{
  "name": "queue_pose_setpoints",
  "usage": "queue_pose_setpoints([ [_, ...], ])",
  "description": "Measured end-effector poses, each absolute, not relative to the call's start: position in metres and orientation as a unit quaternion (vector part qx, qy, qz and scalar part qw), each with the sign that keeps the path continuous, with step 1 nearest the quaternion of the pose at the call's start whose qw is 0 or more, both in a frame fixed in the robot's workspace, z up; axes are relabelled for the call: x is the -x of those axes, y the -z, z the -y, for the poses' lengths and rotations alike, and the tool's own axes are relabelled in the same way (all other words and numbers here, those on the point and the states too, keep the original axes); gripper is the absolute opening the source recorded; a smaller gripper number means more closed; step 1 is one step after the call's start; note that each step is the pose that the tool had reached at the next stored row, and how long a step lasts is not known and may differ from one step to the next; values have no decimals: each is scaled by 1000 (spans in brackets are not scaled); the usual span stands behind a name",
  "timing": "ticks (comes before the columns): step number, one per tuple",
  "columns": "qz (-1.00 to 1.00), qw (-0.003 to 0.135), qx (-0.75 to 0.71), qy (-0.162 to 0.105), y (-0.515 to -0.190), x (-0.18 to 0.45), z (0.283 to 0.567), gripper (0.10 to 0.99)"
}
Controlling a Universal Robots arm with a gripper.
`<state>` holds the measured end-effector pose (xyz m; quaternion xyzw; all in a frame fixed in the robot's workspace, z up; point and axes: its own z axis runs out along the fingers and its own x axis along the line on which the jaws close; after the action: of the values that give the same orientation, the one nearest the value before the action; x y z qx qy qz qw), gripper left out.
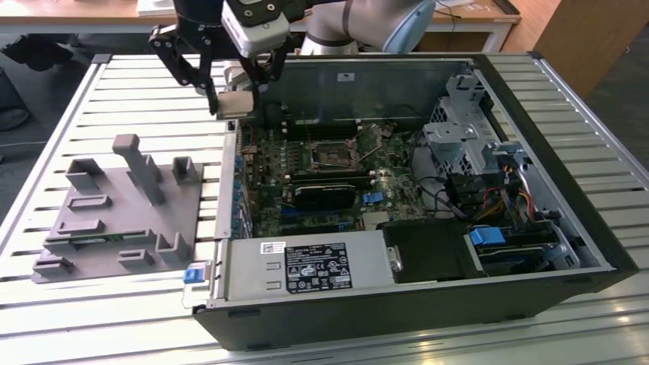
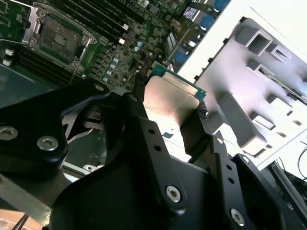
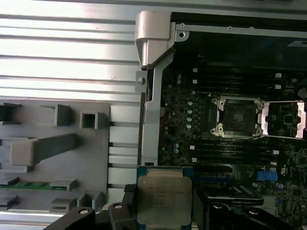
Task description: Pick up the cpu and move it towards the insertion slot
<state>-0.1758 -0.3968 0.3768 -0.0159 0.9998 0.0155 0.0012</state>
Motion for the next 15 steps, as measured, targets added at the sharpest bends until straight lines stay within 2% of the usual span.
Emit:
queue_pose_setpoints([
  [15, -1000, 1, 16, -16, -377, 157, 397, 545],
])
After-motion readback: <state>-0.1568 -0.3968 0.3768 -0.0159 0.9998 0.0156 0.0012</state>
